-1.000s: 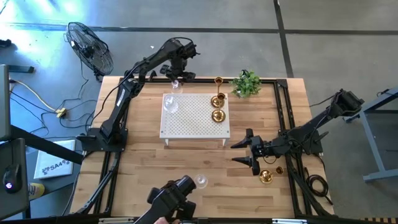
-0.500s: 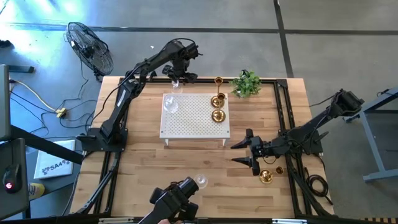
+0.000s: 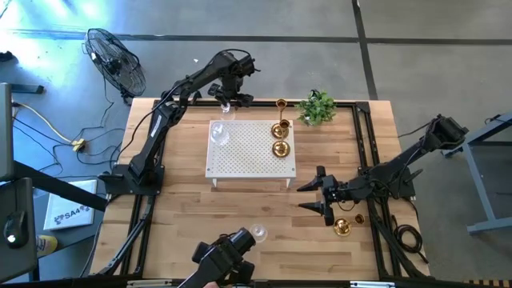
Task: Pick & Place candle stick holders
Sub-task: Put the top transparent glass candle holder on the shelf aligned with the other transparent glass candle holder
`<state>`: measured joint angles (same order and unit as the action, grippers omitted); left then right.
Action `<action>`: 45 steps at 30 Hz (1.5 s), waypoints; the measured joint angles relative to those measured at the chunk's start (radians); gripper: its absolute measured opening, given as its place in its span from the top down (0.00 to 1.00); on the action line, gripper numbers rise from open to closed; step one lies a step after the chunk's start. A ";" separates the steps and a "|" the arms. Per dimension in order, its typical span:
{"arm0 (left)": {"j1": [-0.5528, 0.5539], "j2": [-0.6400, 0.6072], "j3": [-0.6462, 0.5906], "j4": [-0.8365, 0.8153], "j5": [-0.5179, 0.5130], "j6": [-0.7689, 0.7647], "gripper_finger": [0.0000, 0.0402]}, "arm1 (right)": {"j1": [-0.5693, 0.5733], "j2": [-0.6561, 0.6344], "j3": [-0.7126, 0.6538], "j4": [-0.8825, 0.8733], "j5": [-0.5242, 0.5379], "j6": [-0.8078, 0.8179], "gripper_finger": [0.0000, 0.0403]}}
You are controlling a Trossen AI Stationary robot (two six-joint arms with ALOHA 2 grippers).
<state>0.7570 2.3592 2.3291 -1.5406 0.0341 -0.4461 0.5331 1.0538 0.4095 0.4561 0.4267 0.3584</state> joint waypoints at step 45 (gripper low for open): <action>-0.005 -0.006 -0.161 0.095 0.056 0.058 0.92 | 0.000 0.000 0.000 -0.006 -0.011 -0.001 0.39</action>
<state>0.7522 2.3531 2.1677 -1.4459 0.0904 -0.3885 0.5331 1.0538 0.4095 0.4501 0.4154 0.3579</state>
